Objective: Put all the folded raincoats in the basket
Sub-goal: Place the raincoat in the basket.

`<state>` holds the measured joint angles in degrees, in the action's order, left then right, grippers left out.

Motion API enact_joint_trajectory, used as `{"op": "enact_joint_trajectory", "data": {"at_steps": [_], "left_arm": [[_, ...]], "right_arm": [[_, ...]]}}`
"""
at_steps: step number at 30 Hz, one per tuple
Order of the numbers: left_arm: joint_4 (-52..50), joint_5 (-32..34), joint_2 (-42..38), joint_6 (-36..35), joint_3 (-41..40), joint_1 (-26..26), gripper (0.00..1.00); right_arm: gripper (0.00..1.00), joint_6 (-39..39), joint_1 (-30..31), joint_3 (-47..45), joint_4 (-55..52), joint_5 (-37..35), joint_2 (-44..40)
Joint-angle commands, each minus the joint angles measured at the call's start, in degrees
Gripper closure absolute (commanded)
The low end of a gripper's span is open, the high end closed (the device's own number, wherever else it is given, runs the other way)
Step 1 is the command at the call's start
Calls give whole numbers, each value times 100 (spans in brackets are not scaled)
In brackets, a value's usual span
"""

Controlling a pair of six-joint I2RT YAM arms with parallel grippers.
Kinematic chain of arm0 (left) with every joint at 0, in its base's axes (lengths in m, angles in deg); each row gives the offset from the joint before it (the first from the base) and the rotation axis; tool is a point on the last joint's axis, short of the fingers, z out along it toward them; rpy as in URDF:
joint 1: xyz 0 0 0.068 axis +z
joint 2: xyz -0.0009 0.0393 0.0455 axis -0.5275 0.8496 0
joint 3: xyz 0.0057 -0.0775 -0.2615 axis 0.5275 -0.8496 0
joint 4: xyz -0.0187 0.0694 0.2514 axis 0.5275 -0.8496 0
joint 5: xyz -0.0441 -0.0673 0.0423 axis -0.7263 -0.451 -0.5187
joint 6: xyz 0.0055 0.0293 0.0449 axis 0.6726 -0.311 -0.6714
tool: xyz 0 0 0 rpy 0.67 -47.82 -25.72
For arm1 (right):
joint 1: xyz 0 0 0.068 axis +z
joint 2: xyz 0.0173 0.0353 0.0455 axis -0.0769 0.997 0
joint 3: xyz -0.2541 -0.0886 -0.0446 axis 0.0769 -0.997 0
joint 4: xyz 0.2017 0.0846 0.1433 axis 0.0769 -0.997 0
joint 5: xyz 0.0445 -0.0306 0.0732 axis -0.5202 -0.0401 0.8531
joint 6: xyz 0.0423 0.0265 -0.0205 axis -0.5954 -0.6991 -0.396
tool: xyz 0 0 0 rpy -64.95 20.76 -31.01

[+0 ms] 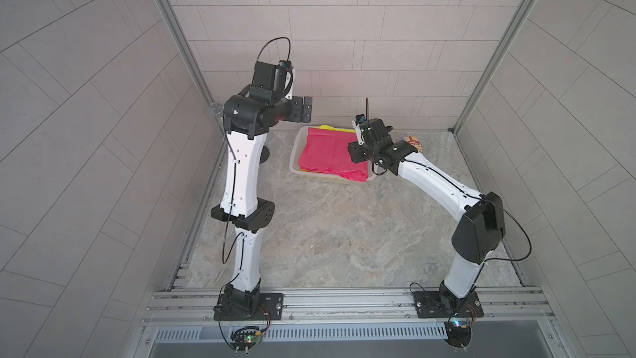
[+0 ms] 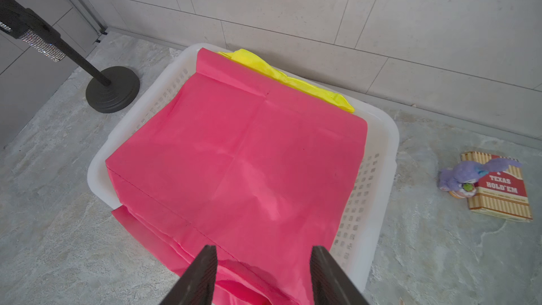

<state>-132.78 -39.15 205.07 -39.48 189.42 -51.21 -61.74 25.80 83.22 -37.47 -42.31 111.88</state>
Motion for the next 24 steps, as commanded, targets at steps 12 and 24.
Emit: {"op": "enact_joint_trajectory", "data": {"at_steps": [12,24], "left_arm": [[2753,515,232,-1447,199,190,0],[3856,639,-2457,-1203,-3551,472,0]], "right_arm": [[44,-169,-174,-549,-165,538,762],[44,-54,-267,-282,-63,642,1073]]}}
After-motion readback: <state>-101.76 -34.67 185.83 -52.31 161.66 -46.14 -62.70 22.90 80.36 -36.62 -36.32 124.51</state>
